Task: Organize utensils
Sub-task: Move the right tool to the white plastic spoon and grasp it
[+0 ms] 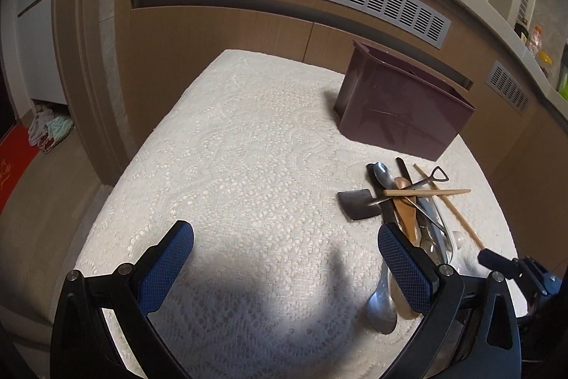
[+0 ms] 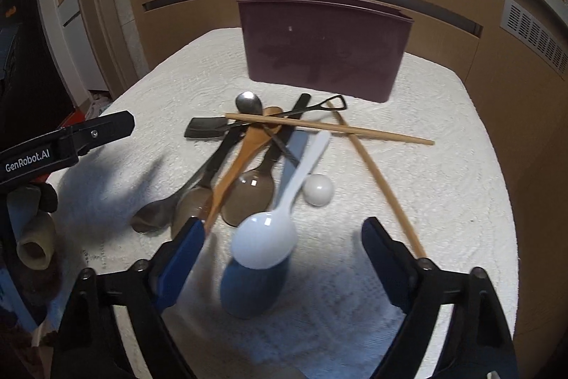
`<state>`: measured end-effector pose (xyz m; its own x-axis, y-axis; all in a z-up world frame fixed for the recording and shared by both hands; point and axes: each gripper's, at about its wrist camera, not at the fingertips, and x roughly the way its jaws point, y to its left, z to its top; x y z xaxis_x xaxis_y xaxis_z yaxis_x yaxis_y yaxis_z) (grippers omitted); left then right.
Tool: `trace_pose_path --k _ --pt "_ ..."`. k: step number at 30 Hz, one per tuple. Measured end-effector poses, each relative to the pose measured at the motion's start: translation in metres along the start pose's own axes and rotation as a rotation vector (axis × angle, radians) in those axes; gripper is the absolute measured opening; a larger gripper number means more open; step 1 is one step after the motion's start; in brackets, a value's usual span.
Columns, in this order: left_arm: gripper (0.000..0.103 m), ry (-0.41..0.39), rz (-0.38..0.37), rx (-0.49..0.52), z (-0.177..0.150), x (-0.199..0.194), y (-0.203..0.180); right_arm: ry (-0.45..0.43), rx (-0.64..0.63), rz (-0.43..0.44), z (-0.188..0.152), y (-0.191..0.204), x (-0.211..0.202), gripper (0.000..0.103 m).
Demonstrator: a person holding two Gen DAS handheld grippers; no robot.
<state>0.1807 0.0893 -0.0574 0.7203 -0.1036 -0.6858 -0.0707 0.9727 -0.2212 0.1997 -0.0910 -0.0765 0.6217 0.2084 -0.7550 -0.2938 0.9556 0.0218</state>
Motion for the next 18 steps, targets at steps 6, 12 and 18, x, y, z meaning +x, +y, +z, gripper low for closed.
trace_pose_path --k 6,12,18 --pt "0.103 0.001 -0.001 0.011 -0.004 -0.002 -0.003 0.023 0.001 -0.004 0.000 0.004 0.006 0.058" --pt "0.103 0.007 -0.008 0.041 -0.006 -0.003 -0.012 0.009 0.012 -0.006 0.001 -0.005 0.000 0.034" --pt "0.103 0.004 -0.026 0.085 -0.007 -0.006 -0.022 -0.094 0.008 -0.061 0.020 -0.030 -0.035 0.033"
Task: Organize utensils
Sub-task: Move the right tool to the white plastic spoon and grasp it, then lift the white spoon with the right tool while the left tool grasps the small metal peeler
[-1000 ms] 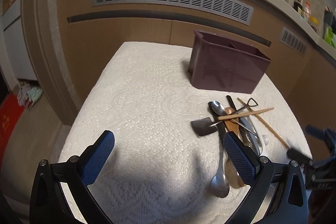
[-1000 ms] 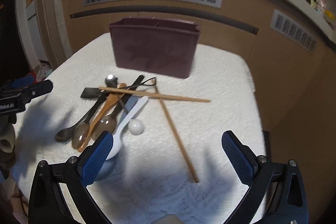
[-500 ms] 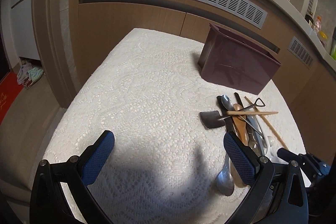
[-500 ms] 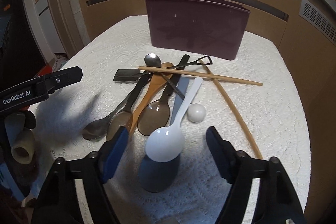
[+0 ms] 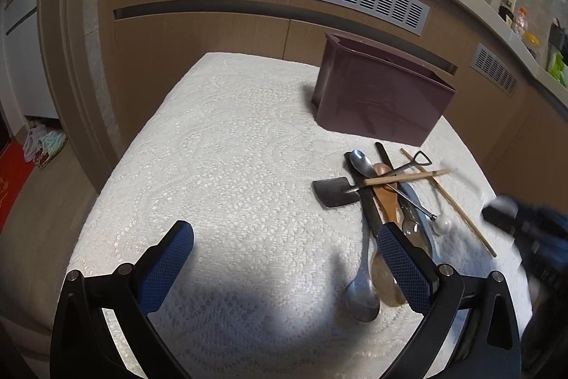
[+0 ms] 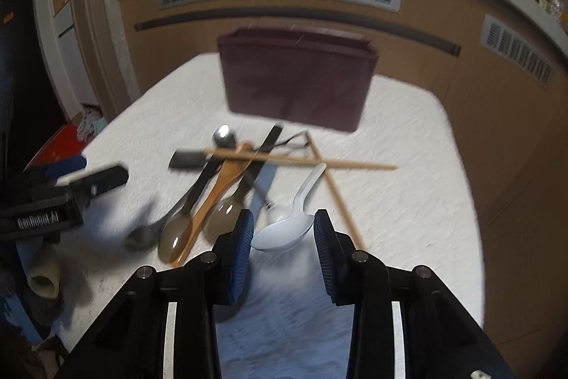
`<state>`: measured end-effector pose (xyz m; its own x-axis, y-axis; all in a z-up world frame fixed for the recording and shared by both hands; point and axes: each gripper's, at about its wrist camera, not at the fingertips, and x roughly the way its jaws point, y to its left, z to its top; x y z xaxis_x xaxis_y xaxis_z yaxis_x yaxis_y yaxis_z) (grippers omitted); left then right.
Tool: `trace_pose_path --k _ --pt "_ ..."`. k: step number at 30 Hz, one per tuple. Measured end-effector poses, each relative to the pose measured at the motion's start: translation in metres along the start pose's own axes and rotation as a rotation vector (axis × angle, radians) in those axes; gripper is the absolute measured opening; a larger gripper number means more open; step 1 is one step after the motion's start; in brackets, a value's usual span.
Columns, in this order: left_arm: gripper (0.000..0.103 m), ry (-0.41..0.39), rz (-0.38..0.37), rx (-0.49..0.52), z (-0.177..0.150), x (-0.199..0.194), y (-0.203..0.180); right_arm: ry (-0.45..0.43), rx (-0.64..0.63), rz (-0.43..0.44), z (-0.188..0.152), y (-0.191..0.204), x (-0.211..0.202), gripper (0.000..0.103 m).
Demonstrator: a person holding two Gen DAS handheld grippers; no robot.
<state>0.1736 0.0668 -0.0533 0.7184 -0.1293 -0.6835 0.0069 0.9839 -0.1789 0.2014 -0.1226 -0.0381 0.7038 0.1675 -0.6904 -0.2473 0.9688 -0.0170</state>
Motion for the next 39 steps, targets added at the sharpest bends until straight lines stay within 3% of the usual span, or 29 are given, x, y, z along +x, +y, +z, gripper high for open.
trace_pose_path --k 5,7,9,11,15,19,23,26,29,31,35,39 --pt "0.100 0.009 -0.065 0.111 0.010 0.002 -0.022 -0.041 0.078 0.029 0.033 -0.036 -0.015 0.033" --pt "0.088 -0.004 -0.112 0.206 0.022 0.001 -0.039 -0.030 0.110 0.057 0.043 -0.048 -0.016 0.033" --pt "0.064 -0.004 -0.174 0.316 0.036 0.005 -0.058 -0.019 0.133 0.077 0.048 -0.058 -0.017 0.033" --pt "0.054 0.033 -0.226 0.403 0.050 0.016 -0.076 -0.022 0.137 0.057 0.047 -0.062 -0.018 0.033" --pt "0.054 0.173 -0.343 0.522 0.074 0.050 -0.110 -0.027 0.132 0.033 0.030 -0.066 -0.018 0.033" --pt "0.051 0.272 -0.329 0.645 0.082 0.087 -0.141 -0.015 0.134 0.055 0.016 -0.072 -0.015 0.033" --pt "0.050 0.336 -0.332 0.641 0.090 0.111 -0.153 -0.025 0.122 0.052 0.007 -0.076 -0.015 0.033" --pt "0.036 0.345 -0.325 0.649 0.089 0.118 -0.158 -0.029 0.120 0.052 0.002 -0.078 -0.012 0.033" --pt "0.033 0.357 -0.311 0.658 0.086 0.123 -0.163 -0.019 0.131 0.066 -0.001 -0.080 -0.008 0.033" --pt "0.025 0.352 -0.293 0.651 0.083 0.126 -0.163 -0.012 0.134 0.073 -0.003 -0.081 -0.005 0.033" --pt "0.025 0.276 -0.273 0.561 0.083 0.111 -0.150 0.004 0.143 0.084 -0.003 -0.079 -0.002 0.033" --pt "0.025 0.086 -0.248 0.458 0.083 0.057 -0.126 0.007 0.136 0.100 0.002 -0.074 -0.009 0.033"
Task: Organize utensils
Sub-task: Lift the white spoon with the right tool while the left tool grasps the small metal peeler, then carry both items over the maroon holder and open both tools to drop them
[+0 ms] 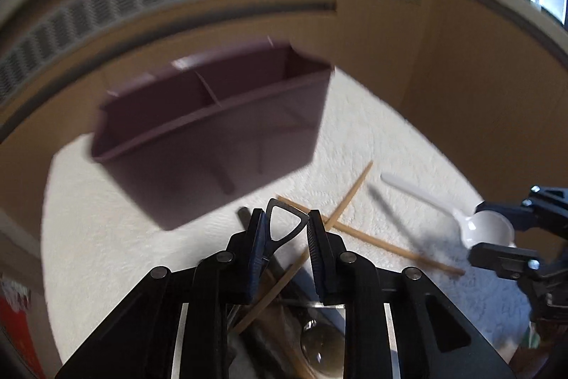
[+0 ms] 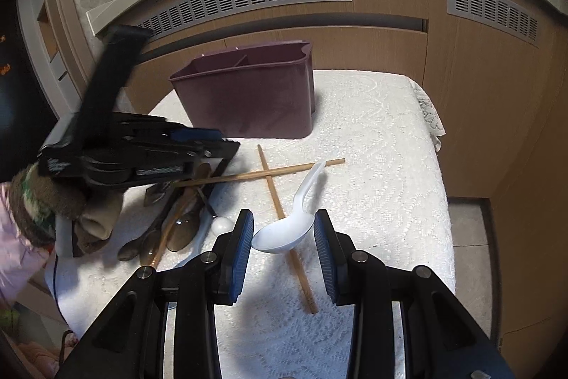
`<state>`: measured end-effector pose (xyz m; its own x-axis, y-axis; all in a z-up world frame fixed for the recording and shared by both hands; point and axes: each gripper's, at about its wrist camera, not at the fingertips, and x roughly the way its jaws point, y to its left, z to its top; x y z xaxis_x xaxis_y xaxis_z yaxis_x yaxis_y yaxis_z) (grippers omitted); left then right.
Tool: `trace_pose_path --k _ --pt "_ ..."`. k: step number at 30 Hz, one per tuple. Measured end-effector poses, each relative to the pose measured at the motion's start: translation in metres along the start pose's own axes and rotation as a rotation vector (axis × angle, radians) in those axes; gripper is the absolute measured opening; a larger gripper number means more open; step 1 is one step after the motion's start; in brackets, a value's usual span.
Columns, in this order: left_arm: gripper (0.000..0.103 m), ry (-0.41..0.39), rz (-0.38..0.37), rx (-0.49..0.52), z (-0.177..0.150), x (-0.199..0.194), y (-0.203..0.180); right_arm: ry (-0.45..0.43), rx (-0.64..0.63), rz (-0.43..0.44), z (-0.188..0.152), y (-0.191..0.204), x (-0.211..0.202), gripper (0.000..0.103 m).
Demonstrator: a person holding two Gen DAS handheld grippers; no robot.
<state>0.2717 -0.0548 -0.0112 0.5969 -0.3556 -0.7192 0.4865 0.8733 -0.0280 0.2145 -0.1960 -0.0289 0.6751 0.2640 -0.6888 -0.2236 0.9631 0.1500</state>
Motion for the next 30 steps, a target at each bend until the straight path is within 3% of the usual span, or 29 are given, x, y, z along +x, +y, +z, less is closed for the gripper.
trace_pose_path --k 6,10,15,22,26,30 --pt "0.024 -0.241 0.051 -0.115 -0.012 -0.085 0.007 0.054 0.014 0.071 0.013 0.009 -0.011 0.033" --pt "0.024 -0.314 0.063 -0.176 -0.020 -0.112 0.014 0.046 0.001 0.088 0.021 0.021 -0.024 0.033" --pt "0.024 -0.346 0.072 -0.197 -0.015 -0.135 0.020 -0.012 -0.011 0.121 0.034 0.037 -0.051 0.033" --pt "0.024 -0.469 0.037 -0.221 0.036 -0.173 0.035 -0.114 -0.015 0.176 0.099 0.043 -0.095 0.033" --pt "0.024 -0.538 0.020 -0.219 0.073 -0.186 0.046 -0.064 0.016 0.225 0.152 0.036 -0.090 0.033" --pt "0.024 -0.573 -0.001 -0.232 0.096 -0.181 0.059 0.004 0.002 0.187 0.180 0.032 -0.059 0.033"
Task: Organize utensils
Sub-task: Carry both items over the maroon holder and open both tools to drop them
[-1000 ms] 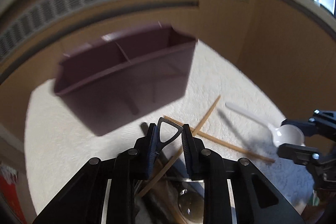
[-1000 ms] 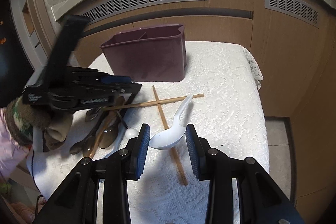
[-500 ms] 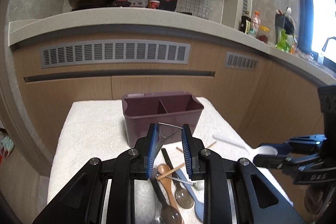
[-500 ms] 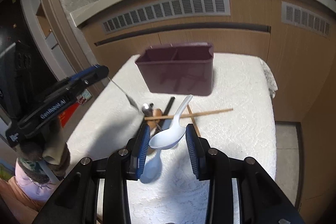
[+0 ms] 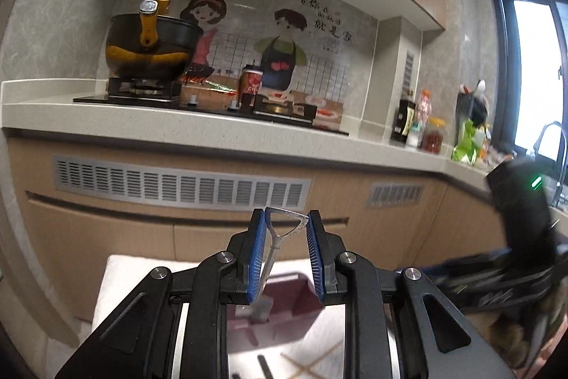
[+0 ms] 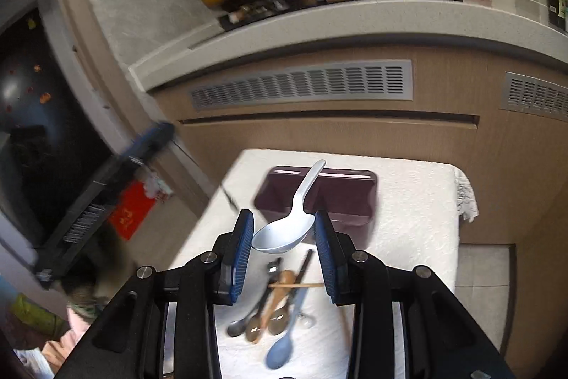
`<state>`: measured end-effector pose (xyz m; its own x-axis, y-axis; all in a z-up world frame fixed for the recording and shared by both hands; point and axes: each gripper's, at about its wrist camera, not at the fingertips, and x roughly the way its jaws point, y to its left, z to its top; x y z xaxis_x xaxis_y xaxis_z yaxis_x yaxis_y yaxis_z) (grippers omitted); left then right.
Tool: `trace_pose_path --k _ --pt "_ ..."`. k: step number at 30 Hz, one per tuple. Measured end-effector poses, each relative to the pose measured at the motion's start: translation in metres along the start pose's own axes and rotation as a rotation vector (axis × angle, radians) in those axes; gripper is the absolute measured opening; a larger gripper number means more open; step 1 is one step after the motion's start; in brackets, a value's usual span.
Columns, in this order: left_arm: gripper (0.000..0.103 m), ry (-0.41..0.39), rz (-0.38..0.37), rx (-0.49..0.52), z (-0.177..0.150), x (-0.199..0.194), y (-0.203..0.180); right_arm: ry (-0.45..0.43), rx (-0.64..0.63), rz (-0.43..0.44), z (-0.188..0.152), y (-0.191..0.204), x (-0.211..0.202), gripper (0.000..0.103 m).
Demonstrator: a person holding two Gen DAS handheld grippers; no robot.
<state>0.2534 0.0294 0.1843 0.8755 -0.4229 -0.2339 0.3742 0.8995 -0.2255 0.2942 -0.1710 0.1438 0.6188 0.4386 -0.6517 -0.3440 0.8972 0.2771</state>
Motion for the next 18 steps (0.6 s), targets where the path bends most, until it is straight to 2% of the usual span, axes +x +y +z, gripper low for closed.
trace_pose_path --k 4,11,18 --pt "0.024 -0.009 -0.001 -0.007 0.000 0.030 0.009 0.095 0.022 0.015 0.011 -0.016 0.035 0.033" --pt "0.024 0.079 0.006 -0.032 -0.022 0.094 0.026 0.226 0.070 0.023 0.011 -0.040 0.095 0.033" --pt "0.024 0.113 0.010 -0.082 -0.034 0.120 0.042 0.302 0.122 0.011 0.009 -0.060 0.139 0.034"
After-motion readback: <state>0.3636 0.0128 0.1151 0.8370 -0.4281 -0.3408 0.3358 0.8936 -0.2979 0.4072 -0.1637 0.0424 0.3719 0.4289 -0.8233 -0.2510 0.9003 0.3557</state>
